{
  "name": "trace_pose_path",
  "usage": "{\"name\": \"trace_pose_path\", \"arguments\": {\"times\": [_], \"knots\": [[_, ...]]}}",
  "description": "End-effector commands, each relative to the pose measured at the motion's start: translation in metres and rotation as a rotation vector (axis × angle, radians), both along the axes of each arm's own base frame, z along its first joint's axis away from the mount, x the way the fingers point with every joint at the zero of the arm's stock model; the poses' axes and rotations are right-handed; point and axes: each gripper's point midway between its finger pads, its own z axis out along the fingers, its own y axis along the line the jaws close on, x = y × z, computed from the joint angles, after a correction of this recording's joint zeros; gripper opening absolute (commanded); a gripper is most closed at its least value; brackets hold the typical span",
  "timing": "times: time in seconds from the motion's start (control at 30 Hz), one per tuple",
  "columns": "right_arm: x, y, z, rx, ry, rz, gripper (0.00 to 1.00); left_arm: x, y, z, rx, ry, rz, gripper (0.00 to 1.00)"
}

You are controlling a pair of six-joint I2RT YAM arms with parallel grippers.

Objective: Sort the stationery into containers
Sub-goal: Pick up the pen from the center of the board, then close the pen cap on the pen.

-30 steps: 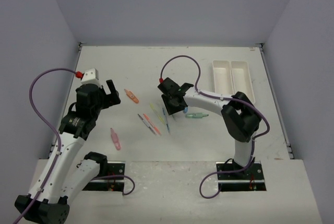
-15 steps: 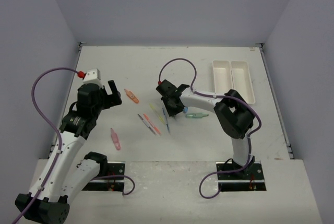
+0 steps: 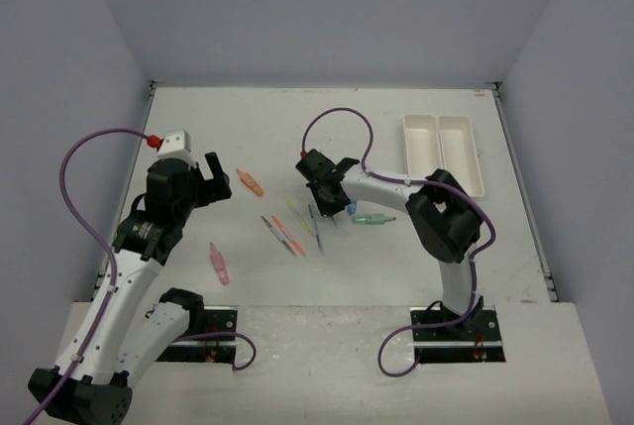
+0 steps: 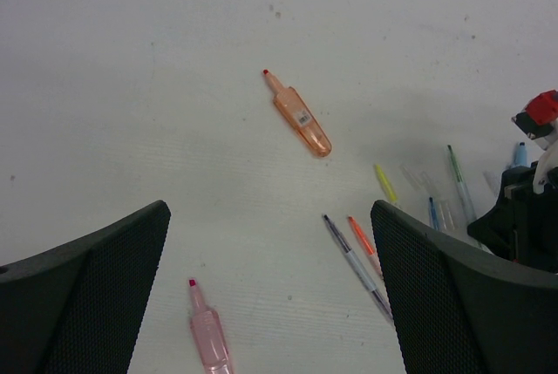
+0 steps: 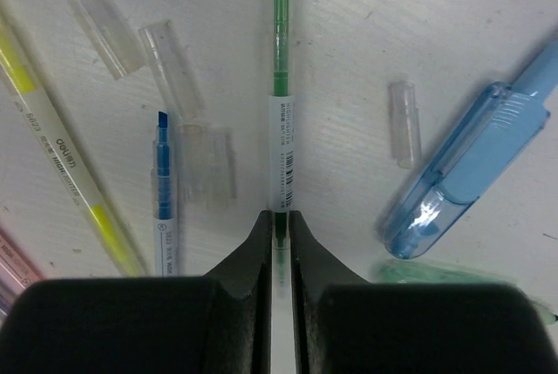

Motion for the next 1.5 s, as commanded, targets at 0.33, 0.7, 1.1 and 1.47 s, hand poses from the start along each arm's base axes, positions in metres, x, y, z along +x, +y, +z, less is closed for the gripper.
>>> {"name": "trace_pose_path", "arguments": {"times": [0.33, 0.7, 1.1, 1.47], "knots": [[0.002, -0.092, 0.180, 0.207, -0.349, -0.220, 0.00, 0.043, -0.099, -0.034, -0.066, 0.133, 0.011, 1.00], [-0.023, -0.137, 0.189, 0.243, -0.416, -0.265, 0.00, 0.085, -0.173, -0.091, -0.098, 0.233, 0.177, 0.53], [-0.025, -0.139, 0.181, 0.260, -0.433, -0.246, 0.00, 0.103, -0.195, -0.136, -0.014, 0.323, 0.226, 0.41], [-0.025, -0.137, 0.181, 0.269, -0.436, -0.230, 0.00, 0.097, -0.191, -0.161, 0.008, 0.380, 0.281, 0.34]]}}
